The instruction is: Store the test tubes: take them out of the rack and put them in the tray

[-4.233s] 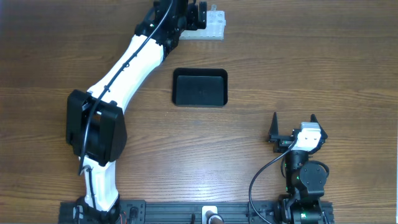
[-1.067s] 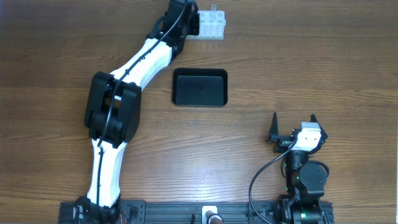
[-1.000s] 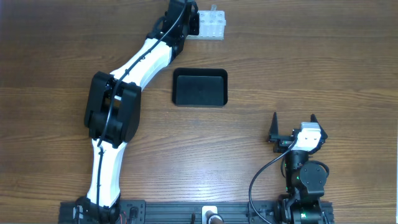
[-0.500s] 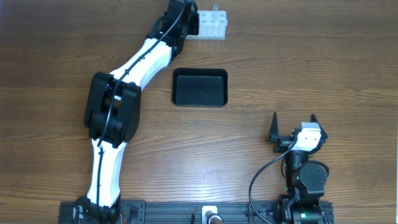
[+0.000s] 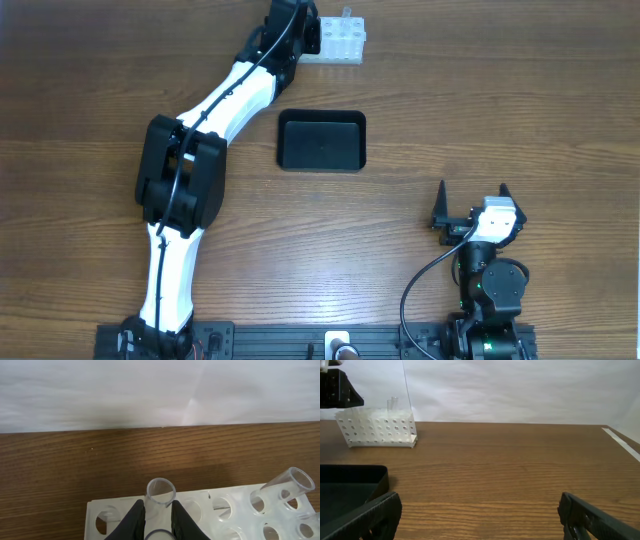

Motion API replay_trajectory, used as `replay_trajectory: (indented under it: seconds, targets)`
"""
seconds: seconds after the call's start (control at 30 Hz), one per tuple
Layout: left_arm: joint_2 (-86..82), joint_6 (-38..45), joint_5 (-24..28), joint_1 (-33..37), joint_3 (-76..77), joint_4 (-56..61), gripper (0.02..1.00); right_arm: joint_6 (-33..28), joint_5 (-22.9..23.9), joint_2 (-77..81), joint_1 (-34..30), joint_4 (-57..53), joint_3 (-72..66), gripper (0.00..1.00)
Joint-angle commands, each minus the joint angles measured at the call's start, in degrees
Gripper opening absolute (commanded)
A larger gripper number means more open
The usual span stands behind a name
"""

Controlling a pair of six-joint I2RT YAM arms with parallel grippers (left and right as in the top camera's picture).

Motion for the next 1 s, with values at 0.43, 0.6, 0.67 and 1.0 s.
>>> replay_trajectory:
  seconds: [0.43,0.6,0.67,1.0]
  targets:
    - [-8.1,0.5,-1.7,0.1,1.2,-2.7,0.163,-0.3,-0.5,-0.5,-0.5,-0.3,-0.3,0.991]
    - [-10.7,0.5,-1.7,-0.1,1.2,-4.6,0.154,-0.3,-0.5,-0.5,-0.5,-0.3,-0.3,0.993]
    - [-12.1,0.4,-1.7,-0.2,1.2,-5.7,0.154,-0.3,-0.5,-0.5,-0.5,-0.3,-0.3,0.993]
    - [-21.6,-0.1,-1.6,-2.2,1.2,-20.9,0.159,-0.3,-0.5,-0.5,-0.5,-0.3,-0.3,0.993]
